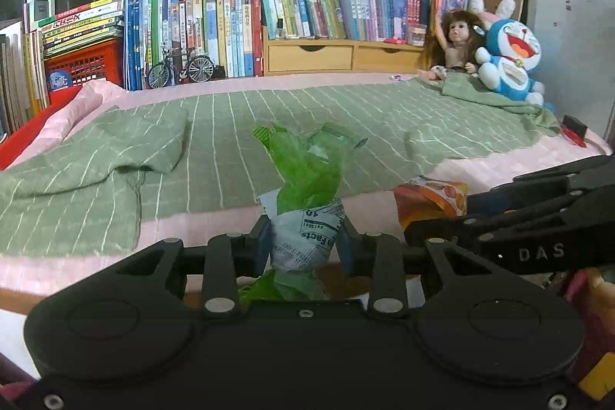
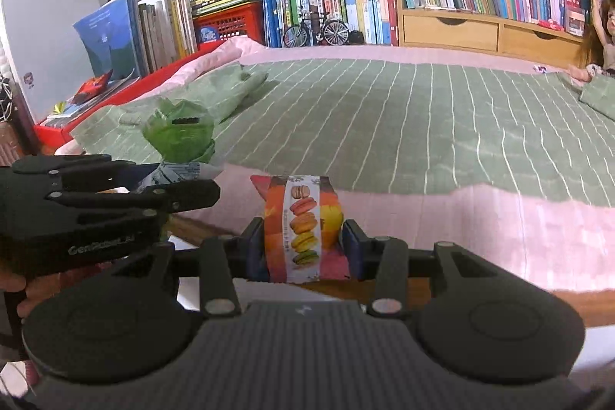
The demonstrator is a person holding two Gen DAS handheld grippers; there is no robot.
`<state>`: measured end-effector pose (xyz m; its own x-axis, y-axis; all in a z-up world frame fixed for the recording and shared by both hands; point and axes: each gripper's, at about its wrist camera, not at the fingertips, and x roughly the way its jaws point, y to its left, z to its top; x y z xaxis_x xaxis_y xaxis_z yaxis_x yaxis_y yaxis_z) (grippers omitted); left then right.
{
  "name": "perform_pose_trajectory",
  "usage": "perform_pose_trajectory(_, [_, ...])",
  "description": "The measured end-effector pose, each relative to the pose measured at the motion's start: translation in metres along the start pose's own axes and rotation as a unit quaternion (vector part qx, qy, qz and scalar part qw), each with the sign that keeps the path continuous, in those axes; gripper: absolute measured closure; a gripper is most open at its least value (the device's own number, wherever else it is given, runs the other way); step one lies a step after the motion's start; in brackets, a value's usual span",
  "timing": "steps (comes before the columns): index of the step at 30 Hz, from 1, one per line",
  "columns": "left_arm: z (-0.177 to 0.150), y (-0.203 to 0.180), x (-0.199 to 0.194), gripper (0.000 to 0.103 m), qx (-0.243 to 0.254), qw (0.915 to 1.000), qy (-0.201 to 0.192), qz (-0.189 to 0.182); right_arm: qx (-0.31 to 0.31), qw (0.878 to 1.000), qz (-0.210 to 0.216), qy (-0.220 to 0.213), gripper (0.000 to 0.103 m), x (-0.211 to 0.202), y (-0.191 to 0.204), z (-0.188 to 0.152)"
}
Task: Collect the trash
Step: 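Lift both held packets and lower them below the bed edge toward the bag, then open both tools to drop the packets into the black bag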
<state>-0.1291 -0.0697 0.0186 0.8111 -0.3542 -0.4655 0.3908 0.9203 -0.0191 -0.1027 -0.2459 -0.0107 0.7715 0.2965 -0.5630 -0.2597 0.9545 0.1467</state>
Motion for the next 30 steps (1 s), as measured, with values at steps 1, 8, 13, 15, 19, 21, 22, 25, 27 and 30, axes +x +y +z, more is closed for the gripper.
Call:
perform_pose_trajectory(1, [-0.004,-0.001,-0.005,0.070,0.001,1.0000,-0.006,-0.004,0.003,1.000,0.002,0.002,0.055,-0.001,0.000,-0.003])
perform_pose_trajectory(8, [-0.031,-0.008,-0.021,0.070,0.026,0.9993,0.007,-0.026,0.016,1.000,-0.004,0.023,0.055,-0.008,-0.003,-0.024])
perform_pose_trajectory(13, [-0.055,-0.011,-0.017,0.070,0.041,0.9972,0.053,-0.034,0.031,0.998,-0.005,0.058,0.055,-0.003,-0.009,-0.041])
perform_pose_trajectory(15, [-0.065,-0.013,-0.011,0.070,0.048,0.9949,0.080,-0.039,0.032,0.997,-0.006,0.074,0.054,0.000,-0.010,-0.047])
perform_pose_trajectory(19, [-0.083,-0.013,0.011,0.070,0.043,0.9890,0.139,-0.027,0.019,0.994,-0.014,0.103,0.054,0.008,-0.008,-0.061])
perform_pose_trajectory(21, [-0.093,-0.011,0.026,0.070,0.030,0.9848,0.170,-0.020,0.012,0.993,-0.015,0.120,0.054,0.017,-0.008,-0.068])
perform_pose_trajectory(22, [-0.098,-0.010,0.033,0.070,0.027,0.9828,0.182,-0.018,0.013,0.991,-0.016,0.130,0.054,0.022,-0.008,-0.071])
perform_pose_trajectory(25, [-0.111,-0.009,0.051,0.070,0.020,0.9773,0.211,-0.006,0.015,0.988,-0.018,0.152,0.054,0.037,-0.008,-0.078])
perform_pose_trajectory(27, [-0.118,-0.009,0.059,0.070,0.018,0.9738,0.227,-0.007,0.019,0.986,-0.017,0.166,0.053,0.045,-0.008,-0.082])
perform_pose_trajectory(30, [-0.127,-0.007,0.070,0.070,0.011,0.9680,0.250,-0.005,0.022,0.983,-0.019,0.181,0.053,0.055,-0.008,-0.089])
